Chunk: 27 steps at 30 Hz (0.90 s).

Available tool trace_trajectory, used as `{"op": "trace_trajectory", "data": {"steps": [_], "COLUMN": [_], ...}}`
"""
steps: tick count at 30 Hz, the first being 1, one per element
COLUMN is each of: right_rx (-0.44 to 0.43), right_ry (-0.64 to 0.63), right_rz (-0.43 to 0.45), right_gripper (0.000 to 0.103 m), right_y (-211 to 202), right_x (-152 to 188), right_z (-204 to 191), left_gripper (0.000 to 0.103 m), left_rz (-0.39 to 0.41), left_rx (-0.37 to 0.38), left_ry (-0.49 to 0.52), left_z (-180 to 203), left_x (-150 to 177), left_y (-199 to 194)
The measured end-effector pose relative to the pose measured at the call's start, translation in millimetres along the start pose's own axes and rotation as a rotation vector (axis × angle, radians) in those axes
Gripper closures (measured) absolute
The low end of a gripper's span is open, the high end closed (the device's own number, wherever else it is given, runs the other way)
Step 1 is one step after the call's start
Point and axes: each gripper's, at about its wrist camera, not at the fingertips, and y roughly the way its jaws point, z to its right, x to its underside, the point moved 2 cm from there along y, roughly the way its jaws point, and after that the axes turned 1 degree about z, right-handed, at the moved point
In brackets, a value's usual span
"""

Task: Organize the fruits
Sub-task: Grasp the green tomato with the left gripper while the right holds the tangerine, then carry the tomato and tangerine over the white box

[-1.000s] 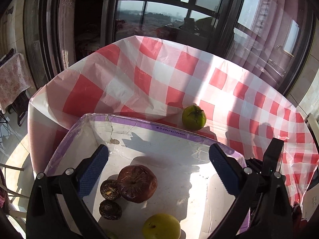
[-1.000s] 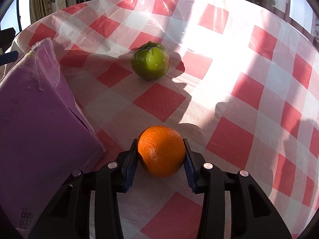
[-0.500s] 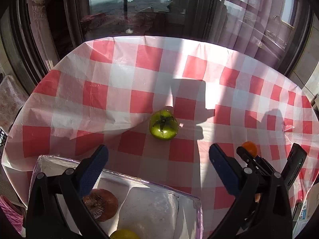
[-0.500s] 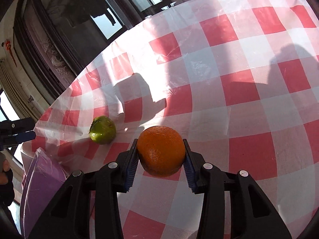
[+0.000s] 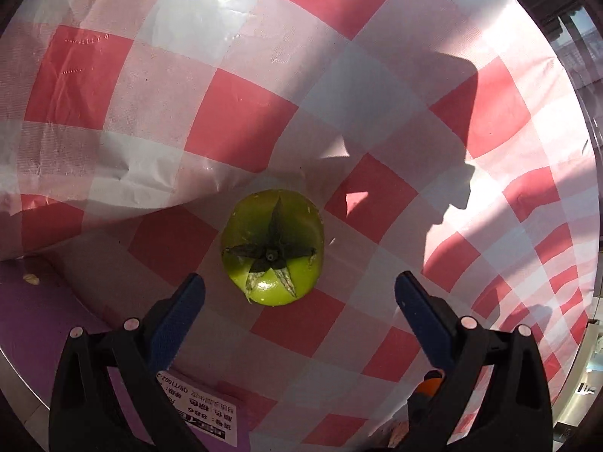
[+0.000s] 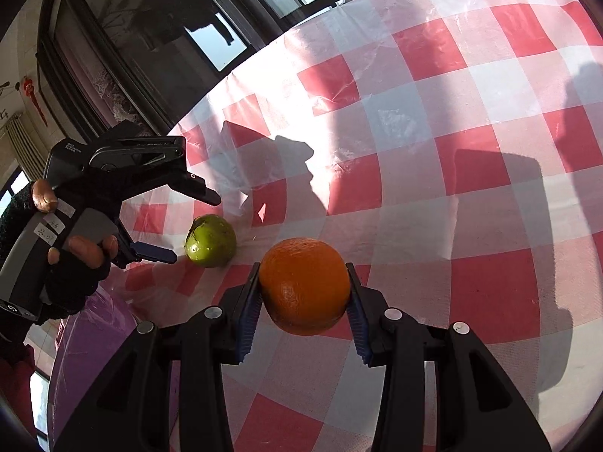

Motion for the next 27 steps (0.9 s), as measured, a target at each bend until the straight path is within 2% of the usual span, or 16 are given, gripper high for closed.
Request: {"op": "trace_trajectory", "data": {"steps": [2,5,10,11,12,15,17,18,21,23,27], "right_rx": [-0.001,-0.003,-0.004,-0.004,-0.004,-0.001,-0.002,-0.002,-0.004,-0.008,-0.01], "right_ry": [-0.004,-0.006,-0.007,-0.009,-0.009,-0.012,-0.012,-0.013,-0.011,-0.013,-0.012], "right_rz": [-0.003,-0.008,-0.012,-0.014,-0.016,-0.024,-0.027,-0.027,-0.025,-0.025,-0.032], "right_gripper": [0.061,0.061,0.061,0.061,0.061,0.061,0.061,0.061,0.061,0.061,0.061], "right_y": [1,2,2,2,3,4,5,5,4,4,4], "right_x": [0,1,1,2,2,2,2,2,2,3,3], "right_z": [-1,-1,-1,-1,-2,-2,-1,-2,-1,-1,-1], "left_gripper": [0.002,0.002,0.005,0.011,0.022,0.034,0.035,0.041,0.042,0.042,0.042], "left_rz": [-0.034,-0.082,-0.065,-0.057,-0.067,-0.09,-0.08,-0.073,-0.04,-0.028,0.017], "left_rx": [-0.073,-0.112,-0.207,-0.222,-0.237,-0.206,-0.209,-0.209,-0.198,-0.164,-0.131], "left_ry": [-0.038,-0.058,-0.009,-0.001,0.009,0.015,0.02,0.018,0.023,0.035,0.112], "left_z": [-3,0,9,9,10,12,14,14,17,23,47], "left_x": [-6,-12,-12,-13,-13,-13,-10,-10,-9,-8,6], "left_y": [11,25,40,41,43,44,44,42,39,38,36]}}
